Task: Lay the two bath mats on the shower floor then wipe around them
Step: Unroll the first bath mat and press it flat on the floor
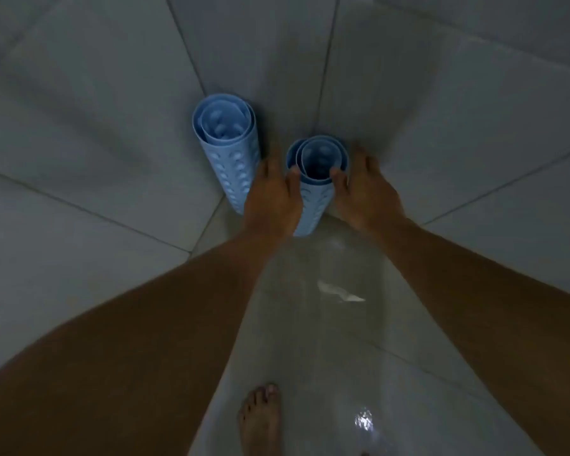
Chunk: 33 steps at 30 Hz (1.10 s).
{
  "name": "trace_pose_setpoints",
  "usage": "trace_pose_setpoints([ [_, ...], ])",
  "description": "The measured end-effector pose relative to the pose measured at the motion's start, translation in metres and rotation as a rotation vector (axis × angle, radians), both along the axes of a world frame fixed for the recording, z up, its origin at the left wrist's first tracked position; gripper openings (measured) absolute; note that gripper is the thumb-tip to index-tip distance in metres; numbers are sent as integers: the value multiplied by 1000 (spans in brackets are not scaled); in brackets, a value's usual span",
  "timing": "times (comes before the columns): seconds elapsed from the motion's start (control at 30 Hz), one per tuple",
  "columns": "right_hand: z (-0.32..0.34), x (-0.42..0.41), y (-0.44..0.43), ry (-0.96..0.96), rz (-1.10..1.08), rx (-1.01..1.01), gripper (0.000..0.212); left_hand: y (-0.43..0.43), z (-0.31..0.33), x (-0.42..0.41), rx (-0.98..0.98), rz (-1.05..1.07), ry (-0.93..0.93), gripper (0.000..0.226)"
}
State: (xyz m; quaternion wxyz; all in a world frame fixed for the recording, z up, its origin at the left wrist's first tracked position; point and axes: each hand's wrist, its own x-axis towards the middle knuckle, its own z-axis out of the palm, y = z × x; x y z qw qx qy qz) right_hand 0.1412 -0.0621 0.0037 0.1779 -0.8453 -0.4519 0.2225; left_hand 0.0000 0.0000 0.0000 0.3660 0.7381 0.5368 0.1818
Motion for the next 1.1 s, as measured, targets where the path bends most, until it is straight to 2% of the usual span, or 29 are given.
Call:
trace_pose_setpoints([
  [0.1,-15,2,12,93,-57,39,50,17,-7,20,-116,109,-117,48],
  [0.23,-26,0,15,335,-125,146,37,23,-8,37,-332,172,-223,54],
  [0.3,-25,-5,14,458,-181,163,35,28,-7,37,-482,283,-303,55],
  [0.4,-14,-14,0,715,-288,195,33,21,3,31,-753,479,-446,45],
  [0.47,-6,-20,-16,960,-442,188,33,11,-3,19,-855,474,-431,40],
  [0.57,-4,-24,-45,1189,-657,104,15,-6,-17,0,-911,483,-345,17],
  [0.63,-6,-27,-61,1244,-725,27,18,-19,-29,-12,-970,479,-300,24],
  [0.73,-17,-32,-82,1199,-612,-98,27,-43,-45,-29,-1156,448,-264,44],
  [0.8,-26,-37,-96,1190,-536,-135,22,-57,-50,-40,-1257,367,-228,39],
  [0.87,-34,-41,-109,1229,-551,-166,16,-71,-54,-48,-1328,309,-221,33],
  [1.1,-58,-51,-149,1427,-607,-275,41,-99,-65,-61,-1341,178,-170,42],
])
